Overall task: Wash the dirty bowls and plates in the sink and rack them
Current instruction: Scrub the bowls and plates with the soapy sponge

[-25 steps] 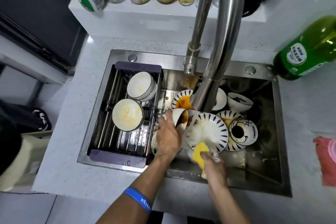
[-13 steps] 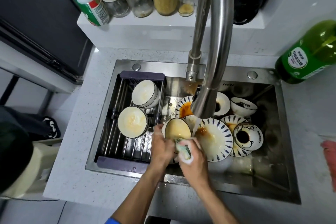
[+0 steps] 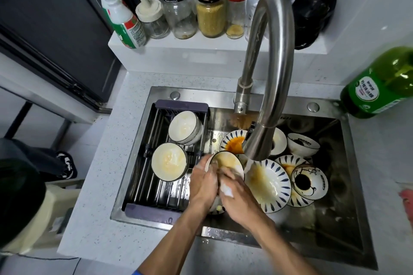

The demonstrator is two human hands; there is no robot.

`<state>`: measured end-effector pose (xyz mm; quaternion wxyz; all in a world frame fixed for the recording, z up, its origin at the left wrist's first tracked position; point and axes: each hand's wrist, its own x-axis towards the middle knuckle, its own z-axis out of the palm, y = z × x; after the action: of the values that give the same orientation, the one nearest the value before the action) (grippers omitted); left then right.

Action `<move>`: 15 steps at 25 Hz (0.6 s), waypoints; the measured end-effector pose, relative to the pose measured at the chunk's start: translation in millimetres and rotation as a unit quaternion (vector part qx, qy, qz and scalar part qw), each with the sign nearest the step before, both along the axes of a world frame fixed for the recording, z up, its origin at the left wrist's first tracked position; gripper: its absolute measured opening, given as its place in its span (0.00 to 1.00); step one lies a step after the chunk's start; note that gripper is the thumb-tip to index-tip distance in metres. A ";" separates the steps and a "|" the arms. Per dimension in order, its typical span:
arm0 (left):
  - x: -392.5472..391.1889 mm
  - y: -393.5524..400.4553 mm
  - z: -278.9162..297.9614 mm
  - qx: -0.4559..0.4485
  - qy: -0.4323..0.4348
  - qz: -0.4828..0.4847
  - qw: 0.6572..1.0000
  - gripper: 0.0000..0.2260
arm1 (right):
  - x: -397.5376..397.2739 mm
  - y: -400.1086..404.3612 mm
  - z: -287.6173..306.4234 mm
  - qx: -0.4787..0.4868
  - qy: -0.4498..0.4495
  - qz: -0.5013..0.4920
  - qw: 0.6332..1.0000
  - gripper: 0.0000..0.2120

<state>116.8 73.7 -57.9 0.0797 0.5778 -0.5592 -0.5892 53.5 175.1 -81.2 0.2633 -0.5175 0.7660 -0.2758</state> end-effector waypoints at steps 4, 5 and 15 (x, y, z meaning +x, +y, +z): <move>2.0 -3.8 -3.5 0.000 0.028 0.043 0.999 0.14 | 4.2 5.9 13.2 0.010 0.002 0.050 0.999 0.20; 2.4 -3.1 -1.2 0.006 0.033 0.042 0.999 0.12 | 3.8 10.8 13.2 0.005 -0.024 0.034 0.999 0.24; 2.3 0.0 10.8 0.034 0.019 -0.071 0.997 0.18 | 2.7 18.5 2.0 -0.039 -0.012 -0.008 0.999 0.24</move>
<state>119.2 73.7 -47.2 0.0286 0.5273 -0.5773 -0.6228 56.2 193.6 -79.2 0.2495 -0.5176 0.7560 -0.3137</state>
